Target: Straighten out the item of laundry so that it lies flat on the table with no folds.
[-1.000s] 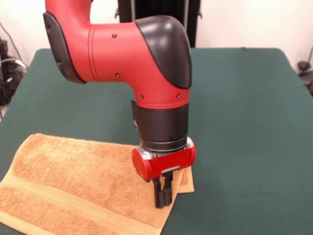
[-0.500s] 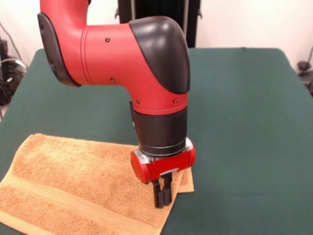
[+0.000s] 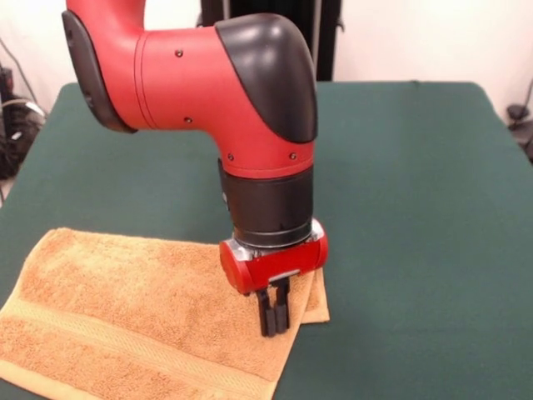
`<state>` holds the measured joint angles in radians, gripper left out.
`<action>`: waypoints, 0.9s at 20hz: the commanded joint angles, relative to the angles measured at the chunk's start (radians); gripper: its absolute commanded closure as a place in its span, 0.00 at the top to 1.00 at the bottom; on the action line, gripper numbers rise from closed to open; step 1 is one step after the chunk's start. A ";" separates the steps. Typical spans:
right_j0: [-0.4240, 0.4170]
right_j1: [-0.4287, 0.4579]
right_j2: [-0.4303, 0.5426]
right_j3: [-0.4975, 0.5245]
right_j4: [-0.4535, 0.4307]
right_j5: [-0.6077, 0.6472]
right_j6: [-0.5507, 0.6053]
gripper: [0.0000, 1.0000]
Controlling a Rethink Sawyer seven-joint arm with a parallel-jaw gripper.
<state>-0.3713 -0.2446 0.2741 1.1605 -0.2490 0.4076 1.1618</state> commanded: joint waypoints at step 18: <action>-0.078 -0.018 0.214 0.274 0.002 -0.158 0.124 0.00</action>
<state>-0.4505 -0.2649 0.3452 1.2775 -0.2497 0.2863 1.1618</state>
